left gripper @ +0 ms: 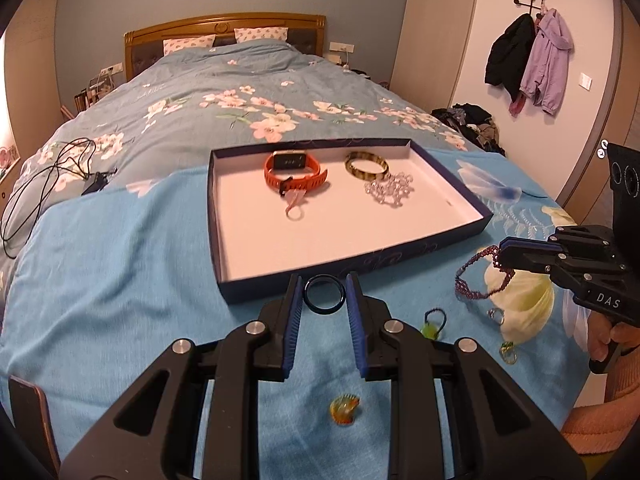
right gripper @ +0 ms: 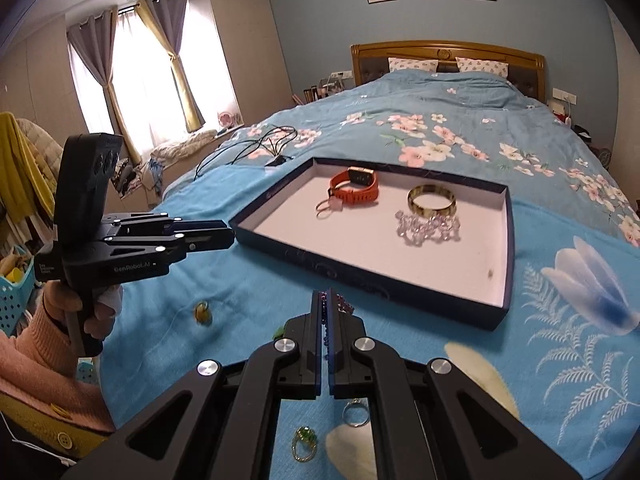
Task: Organize jewelry
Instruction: 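Carry the black ring with the left tool while the right tool carries the purple bracelet over the box lid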
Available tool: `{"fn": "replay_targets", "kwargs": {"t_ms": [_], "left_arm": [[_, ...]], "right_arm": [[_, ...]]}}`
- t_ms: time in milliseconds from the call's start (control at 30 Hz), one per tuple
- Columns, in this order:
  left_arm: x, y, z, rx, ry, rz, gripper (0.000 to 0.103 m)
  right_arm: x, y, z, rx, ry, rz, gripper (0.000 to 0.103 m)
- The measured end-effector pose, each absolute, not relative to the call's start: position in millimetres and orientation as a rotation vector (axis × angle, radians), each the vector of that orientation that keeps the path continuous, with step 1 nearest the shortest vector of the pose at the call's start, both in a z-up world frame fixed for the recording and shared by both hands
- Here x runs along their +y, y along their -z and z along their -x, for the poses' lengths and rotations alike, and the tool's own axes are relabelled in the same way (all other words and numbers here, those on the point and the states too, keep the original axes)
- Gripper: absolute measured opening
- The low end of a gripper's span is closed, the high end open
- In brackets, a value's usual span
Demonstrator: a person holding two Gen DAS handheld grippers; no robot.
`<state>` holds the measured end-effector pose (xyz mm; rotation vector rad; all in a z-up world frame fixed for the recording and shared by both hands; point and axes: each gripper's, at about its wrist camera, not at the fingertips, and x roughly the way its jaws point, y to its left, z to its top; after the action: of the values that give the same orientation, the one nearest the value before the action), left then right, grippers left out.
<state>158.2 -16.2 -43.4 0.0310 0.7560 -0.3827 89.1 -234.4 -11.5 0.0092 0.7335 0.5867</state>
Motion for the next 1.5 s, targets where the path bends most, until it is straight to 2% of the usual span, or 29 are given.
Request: {"fn": "replay_targets", "kwargs": {"t_ms": [633,1500], "left_arm": [[-37.2,21.3,-185.6,0.702,0.379,-0.059,0.022],[-49.7,30.9,-224.5,0.722,0.346,-0.067,0.022]], "right_arm": [[-248.6,-21.4,-129.8,0.632,-0.544,-0.034,0.001],[-253.4,-1.9,-175.4,0.687,-0.496,-0.06,0.001]]}}
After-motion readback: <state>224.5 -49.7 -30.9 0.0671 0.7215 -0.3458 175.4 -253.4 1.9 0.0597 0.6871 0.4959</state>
